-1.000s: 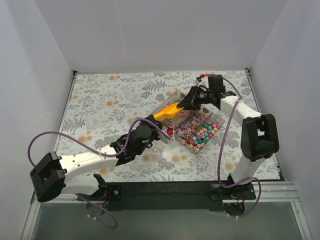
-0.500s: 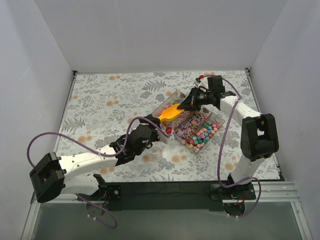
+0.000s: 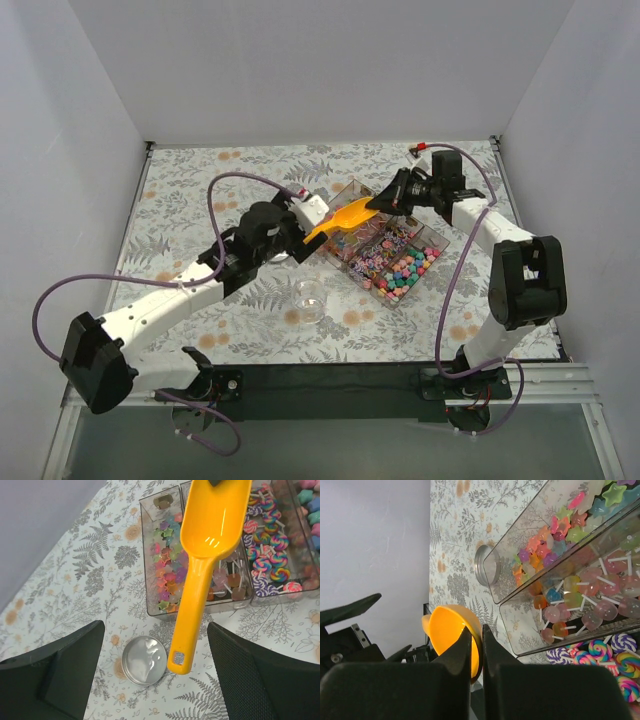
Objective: Pack the candies
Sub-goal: Pick up the spatula from the center of the board.
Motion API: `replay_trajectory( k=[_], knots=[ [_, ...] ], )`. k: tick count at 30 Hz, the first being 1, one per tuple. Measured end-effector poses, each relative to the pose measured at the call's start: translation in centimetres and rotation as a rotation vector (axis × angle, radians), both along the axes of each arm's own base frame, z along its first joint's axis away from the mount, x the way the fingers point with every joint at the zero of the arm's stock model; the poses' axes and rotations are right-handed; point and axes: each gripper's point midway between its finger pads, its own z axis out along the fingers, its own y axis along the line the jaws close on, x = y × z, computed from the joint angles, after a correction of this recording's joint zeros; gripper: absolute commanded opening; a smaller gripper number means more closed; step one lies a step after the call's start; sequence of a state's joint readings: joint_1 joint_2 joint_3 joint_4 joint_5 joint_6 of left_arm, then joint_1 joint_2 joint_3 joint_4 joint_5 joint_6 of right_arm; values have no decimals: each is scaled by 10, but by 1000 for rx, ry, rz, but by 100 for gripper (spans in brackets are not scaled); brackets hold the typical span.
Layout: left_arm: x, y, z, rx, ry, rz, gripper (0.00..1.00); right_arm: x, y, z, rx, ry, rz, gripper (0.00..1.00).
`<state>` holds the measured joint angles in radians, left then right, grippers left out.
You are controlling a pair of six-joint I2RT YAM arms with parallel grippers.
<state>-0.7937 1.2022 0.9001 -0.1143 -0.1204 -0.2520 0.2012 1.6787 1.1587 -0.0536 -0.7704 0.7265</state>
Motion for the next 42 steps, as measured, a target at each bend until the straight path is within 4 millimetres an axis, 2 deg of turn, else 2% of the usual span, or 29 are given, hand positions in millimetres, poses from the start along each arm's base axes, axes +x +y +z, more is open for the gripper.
replay_trajectory(
  k=[3, 5, 7, 12, 16, 20, 25, 34, 42],
  knots=[
    [11, 4, 5, -77, 86, 0, 83, 0, -3, 0, 13, -14, -1, 1],
    [12, -2, 5, -120, 148, -34, 83, -3, -4, -2, 18, -11, 3, 1],
    [10, -8, 0, -157, 214, -80, 84, -6, -5, -4, 25, -5, 5, 1],
    [4, -6, -16, -192, 334, -132, 84, -11, -6, -3, 54, 7, 17, 1],
    [-1, -9, -19, -215, 348, -174, 83, -14, -9, 0, 81, 17, 11, 1],
    [-11, -12, -31, -221, 377, -210, 80, -17, -10, 2, 97, 29, 4, 1],
    [-13, -17, -29, -240, 373, -244, 67, -17, -10, 4, 107, 40, -4, 1],
    [-10, -22, -20, -258, 332, -273, 64, -22, -10, 1, 116, 73, -16, 1],
    [-8, -24, -25, -242, 329, -271, 62, -22, -10, -1, 121, 95, -28, 1]
  ],
)
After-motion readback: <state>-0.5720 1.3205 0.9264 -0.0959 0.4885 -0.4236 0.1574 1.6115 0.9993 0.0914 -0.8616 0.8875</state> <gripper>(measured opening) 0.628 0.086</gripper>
